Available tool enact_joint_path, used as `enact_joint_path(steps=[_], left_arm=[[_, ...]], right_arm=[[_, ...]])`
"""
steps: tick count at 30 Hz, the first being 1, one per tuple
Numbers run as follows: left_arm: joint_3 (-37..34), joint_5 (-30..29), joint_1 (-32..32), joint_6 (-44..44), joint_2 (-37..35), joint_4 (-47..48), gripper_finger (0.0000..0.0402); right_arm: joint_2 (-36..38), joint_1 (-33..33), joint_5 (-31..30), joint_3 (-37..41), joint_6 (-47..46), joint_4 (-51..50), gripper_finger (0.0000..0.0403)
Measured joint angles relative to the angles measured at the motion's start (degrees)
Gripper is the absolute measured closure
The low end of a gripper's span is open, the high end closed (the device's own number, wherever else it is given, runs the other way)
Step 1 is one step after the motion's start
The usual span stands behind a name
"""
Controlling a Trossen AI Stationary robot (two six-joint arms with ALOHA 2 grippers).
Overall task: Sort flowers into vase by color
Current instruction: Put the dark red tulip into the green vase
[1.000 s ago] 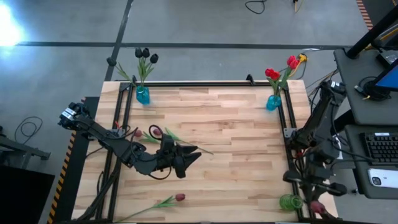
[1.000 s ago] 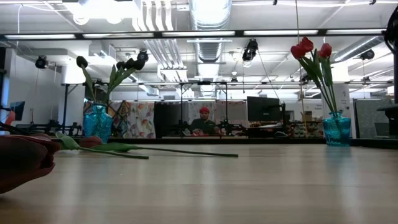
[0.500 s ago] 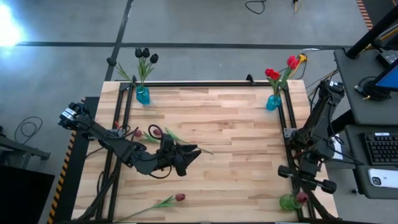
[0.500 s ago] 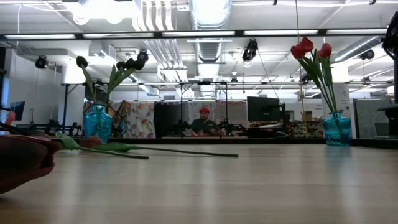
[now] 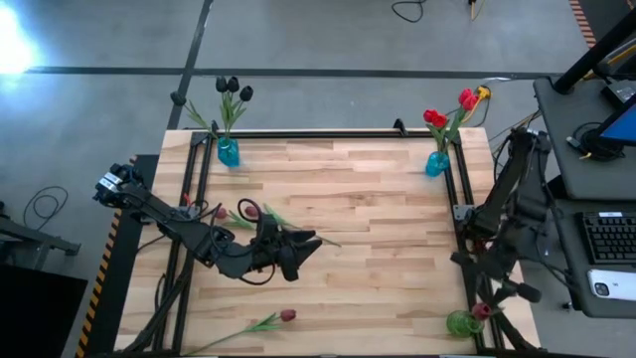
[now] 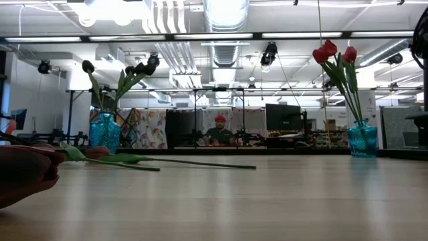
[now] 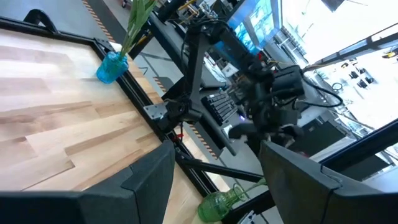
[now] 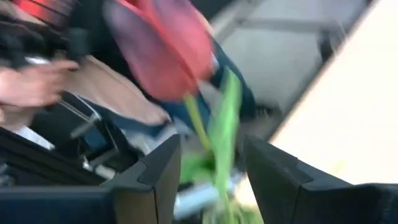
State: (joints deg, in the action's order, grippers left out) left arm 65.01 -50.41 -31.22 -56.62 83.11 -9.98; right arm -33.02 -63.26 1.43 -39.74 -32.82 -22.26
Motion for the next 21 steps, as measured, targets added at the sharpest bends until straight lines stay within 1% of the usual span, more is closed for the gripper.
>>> enact_joint_path(steps=[4, 7, 9, 12, 15, 17, 19, 21], left_arm=[[0.0, 0.4, 0.0, -0.1, 0.0, 2.2, 0.0177], [0.0, 0.4, 0.4, -1.6, -0.1, 6.7, 0.0177], [0.0, 2.0, 1.2, -3.2, -0.1, 10.7, 0.0177], [0.0, 8.0, 2.7, -7.7, 0.4, 18.1, 0.0177], [0.0, 13.7, 4.0, -15.2, 1.2, 29.1, 0.0177], [0.0, 14.2, 4.4, -21.7, 1.6, 37.6, 0.0177], [0.0, 13.8, 4.7, -26.9, 2.3, 43.7, 0.0177], [0.0, 14.0, 5.4, -29.3, 3.5, 47.8, 0.0177]], right_arm=[[-0.1, 0.0, -0.1, -7.0, -7.0, -17.9, 0.0228], [-0.1, 0.0, -3.1, -12.5, -10.3, -28.0, 0.0228], [0.0, 0.0, -6.5, -15.9, -10.5, -31.6, 0.0229], [-0.2, 0.0, -13.8, -20.5, -10.3, -37.3, 0.0228], [-0.8, 0.0, -20.9, -24.5, -12.3, -41.6, 0.0225], [-1.3, 0.0, -24.7, -27.1, -14.0, -43.8, 0.0224], [-2.0, 0.0, -27.8, -29.6, -14.6, -45.1, 0.0224], [-2.4, 0.0, -30.7, -31.8, -14.7, -45.6, 0.0224]])
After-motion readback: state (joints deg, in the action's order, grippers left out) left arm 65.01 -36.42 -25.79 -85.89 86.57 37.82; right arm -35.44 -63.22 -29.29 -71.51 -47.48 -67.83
